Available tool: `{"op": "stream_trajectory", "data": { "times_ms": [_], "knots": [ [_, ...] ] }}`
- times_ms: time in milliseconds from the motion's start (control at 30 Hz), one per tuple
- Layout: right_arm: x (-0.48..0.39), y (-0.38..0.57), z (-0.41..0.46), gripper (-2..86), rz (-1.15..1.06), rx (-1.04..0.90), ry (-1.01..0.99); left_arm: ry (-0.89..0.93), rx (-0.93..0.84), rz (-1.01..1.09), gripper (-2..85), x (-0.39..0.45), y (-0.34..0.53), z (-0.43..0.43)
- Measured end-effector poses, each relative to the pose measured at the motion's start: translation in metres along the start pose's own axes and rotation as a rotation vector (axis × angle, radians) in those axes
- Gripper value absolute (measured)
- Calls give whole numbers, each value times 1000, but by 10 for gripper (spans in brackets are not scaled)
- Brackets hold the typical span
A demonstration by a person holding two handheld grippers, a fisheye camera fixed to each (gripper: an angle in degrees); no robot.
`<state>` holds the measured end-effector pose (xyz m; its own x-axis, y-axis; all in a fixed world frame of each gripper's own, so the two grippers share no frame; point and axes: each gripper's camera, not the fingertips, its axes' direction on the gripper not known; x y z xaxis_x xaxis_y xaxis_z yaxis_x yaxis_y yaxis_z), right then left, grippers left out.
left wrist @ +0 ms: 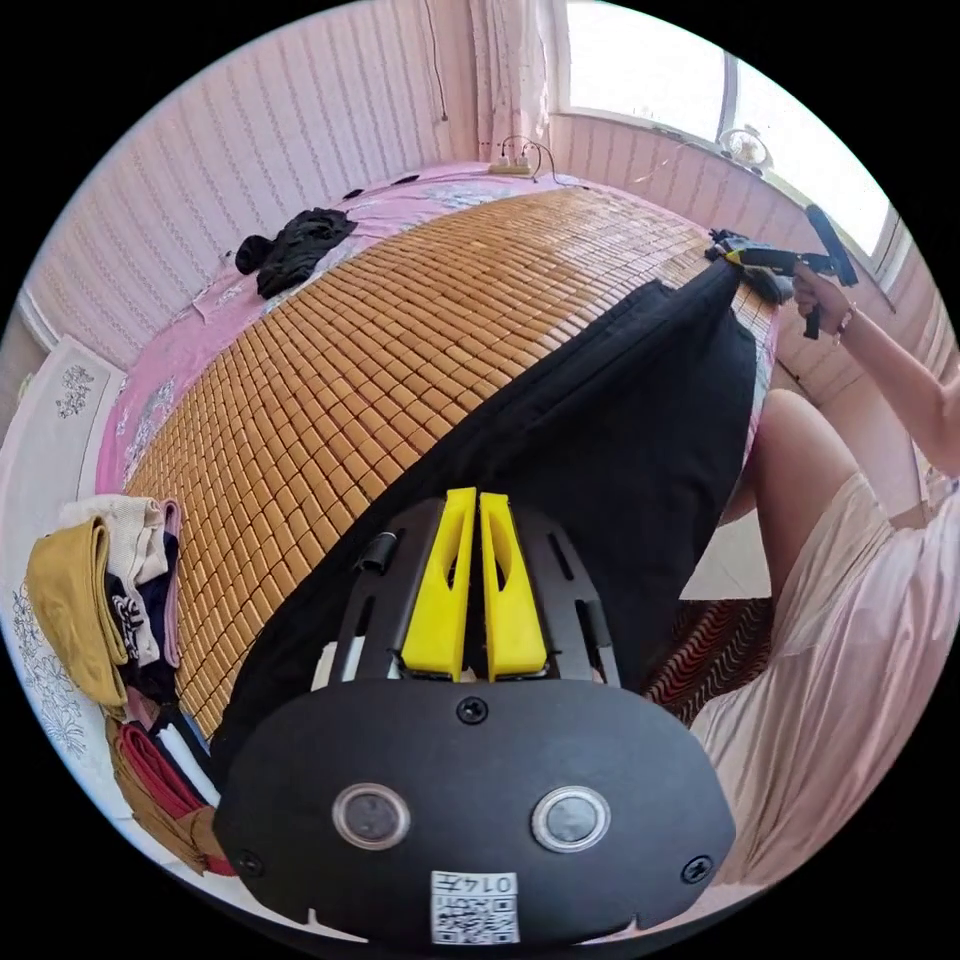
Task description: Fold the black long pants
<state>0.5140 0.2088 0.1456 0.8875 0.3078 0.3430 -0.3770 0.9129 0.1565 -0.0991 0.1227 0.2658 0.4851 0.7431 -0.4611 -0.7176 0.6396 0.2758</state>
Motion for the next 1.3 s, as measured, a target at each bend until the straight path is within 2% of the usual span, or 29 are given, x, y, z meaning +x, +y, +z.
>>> {"op": "stream_trajectory", "data": {
  "times_ms": [67, 167, 300, 400, 500, 600, 700, 833, 900, 1033, 1167, 1300],
  "knots": [
    [-7, -5, -21, -5, -19, 33, 0, 54, 152, -18, -10, -11, 10, -38],
    [-10, -33, -22, -1, -41, 3, -13, 45, 254, -59, -9, -28, 6, -51],
    [-11, -73, 40, 11, -22, -67, 66, -8, 120, -153, -7, -50, -29, 2],
    [-4, -78, 82, 25, 19, -226, 193, -7, -42, -249, 2, -63, -44, 55],
    [3, -55, 77, 43, 36, -221, 214, -26, -96, -280, 18, -60, -42, 64],
    [27, -18, 62, 61, 171, -169, 146, -82, -51, -222, 35, -43, -25, 46],
    [48, 16, 65, 74, 307, -178, 41, -86, -103, -119, 48, -22, -7, 37],
    [59, 33, 75, 91, 431, -174, -25, 137, -146, -62, 77, 15, 14, 40],
    [55, 30, 81, 80, 417, -189, -15, 211, -183, -26, 88, 36, 17, 53],
    [43, 15, 72, 18, 361, -191, 36, 145, -299, -33, 77, 51, 15, 92],
    [23, 1, 44, 6, 234, -173, 62, 143, -271, -22, 10, 44, 15, 88],
    [8, 1, -10, 4, 150, -55, 30, 104, -157, 30, -6, 45, 17, 54]
  ]
}}
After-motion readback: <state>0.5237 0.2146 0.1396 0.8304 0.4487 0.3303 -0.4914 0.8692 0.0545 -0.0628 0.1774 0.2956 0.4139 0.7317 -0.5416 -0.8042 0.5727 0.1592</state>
